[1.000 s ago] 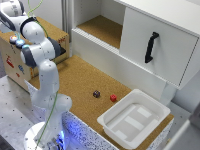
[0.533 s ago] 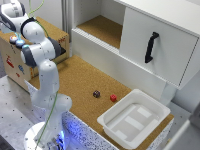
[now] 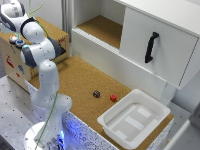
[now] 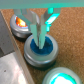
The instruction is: Turn off the blue light
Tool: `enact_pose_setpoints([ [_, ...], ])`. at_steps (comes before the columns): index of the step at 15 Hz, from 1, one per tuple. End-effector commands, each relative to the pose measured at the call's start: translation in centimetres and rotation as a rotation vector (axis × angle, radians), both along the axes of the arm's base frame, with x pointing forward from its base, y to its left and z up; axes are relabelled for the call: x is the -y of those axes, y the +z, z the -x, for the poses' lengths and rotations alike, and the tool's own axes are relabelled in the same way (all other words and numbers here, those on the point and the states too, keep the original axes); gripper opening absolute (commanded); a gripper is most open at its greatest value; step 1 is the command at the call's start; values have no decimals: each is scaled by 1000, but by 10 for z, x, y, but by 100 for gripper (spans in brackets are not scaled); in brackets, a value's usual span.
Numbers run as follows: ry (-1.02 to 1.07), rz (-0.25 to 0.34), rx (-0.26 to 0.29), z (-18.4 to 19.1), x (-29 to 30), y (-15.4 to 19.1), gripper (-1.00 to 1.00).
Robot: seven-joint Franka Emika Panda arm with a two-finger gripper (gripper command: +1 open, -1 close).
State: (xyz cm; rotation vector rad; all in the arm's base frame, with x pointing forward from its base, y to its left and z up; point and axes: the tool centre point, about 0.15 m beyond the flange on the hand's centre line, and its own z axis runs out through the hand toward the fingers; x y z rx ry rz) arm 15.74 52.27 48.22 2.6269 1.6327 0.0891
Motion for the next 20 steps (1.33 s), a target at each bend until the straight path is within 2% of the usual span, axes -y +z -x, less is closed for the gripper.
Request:
enact_pose_setpoints([
  [1, -36, -6, 142, 1, 25, 70, 100],
  [5, -58, -24, 147, -5, 27, 78, 100],
  [8, -118, -94, 165, -13, 30, 78, 100],
  [20, -118, -94, 165, -13, 30, 78, 100],
])
